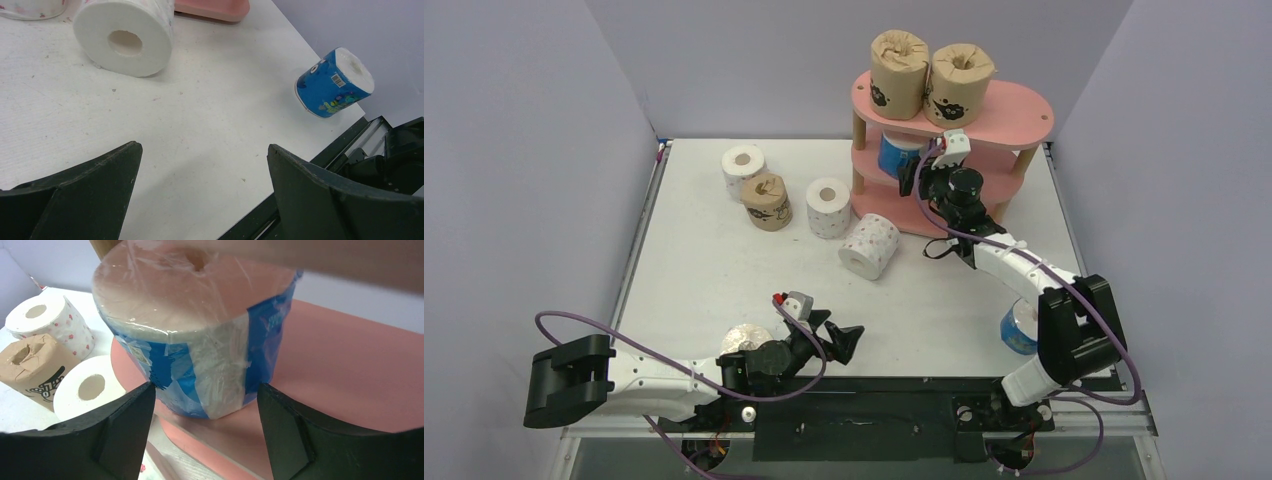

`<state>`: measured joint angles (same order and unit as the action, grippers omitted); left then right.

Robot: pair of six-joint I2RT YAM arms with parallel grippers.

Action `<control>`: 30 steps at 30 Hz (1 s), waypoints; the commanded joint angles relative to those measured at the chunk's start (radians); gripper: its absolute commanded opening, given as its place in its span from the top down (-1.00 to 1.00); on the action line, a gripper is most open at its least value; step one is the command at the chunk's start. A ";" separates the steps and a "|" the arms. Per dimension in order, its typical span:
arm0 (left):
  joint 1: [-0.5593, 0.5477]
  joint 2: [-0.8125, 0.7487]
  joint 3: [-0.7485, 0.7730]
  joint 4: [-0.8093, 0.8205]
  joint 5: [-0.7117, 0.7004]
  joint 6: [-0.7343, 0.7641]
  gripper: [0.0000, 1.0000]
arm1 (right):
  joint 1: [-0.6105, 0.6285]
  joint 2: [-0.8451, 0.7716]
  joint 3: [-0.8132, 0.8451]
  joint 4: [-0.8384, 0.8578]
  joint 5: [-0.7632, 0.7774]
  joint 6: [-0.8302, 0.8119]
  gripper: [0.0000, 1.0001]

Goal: Place and organize the paper towels onto the shelf
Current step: Move the paper towel to the shelf.

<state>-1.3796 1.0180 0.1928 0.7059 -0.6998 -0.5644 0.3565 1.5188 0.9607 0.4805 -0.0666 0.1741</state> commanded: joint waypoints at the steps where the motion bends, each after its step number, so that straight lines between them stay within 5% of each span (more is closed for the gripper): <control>1: -0.002 0.000 0.016 0.028 -0.020 0.018 -0.93 | 0.004 0.035 0.059 0.050 -0.013 -0.014 -0.40; 30: -0.001 0.018 0.014 0.045 -0.026 0.022 -0.93 | 0.065 0.125 0.150 0.037 -0.039 0.005 -0.40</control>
<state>-1.3796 1.0386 0.1928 0.7067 -0.7109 -0.5529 0.4091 1.6218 1.0657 0.5247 -0.0784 0.1677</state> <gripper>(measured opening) 0.965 0.699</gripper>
